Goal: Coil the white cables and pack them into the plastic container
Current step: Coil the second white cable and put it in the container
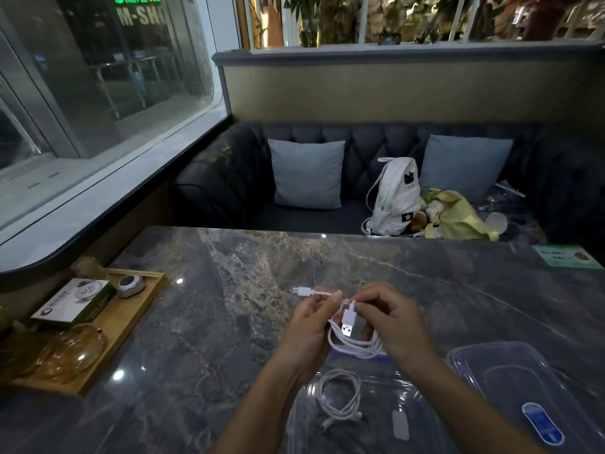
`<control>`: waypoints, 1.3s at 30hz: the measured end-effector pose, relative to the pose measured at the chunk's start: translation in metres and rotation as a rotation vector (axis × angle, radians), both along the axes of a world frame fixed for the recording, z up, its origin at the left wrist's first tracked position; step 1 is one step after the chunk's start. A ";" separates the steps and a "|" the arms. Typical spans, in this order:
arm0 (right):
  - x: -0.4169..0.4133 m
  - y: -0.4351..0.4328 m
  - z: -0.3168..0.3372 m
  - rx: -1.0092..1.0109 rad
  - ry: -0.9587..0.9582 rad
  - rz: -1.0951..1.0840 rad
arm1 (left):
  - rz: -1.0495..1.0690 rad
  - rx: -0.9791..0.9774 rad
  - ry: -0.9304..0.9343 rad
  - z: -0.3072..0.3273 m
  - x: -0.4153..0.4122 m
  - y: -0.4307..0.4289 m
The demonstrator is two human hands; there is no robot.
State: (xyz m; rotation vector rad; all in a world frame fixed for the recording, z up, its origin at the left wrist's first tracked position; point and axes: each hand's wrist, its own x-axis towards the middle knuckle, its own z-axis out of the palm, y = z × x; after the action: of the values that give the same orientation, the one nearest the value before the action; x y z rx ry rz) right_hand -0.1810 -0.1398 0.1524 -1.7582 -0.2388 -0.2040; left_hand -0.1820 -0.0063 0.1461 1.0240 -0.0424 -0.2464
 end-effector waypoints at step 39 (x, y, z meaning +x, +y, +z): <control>-0.002 -0.003 -0.007 -0.776 -0.040 0.125 | 0.093 0.295 0.087 -0.006 -0.014 -0.002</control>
State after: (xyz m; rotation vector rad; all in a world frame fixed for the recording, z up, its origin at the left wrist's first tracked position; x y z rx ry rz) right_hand -0.1830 -0.1424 0.1449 -2.4967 -0.5023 -0.0521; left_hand -0.1956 -0.0081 0.1405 1.3040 0.1236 -0.2164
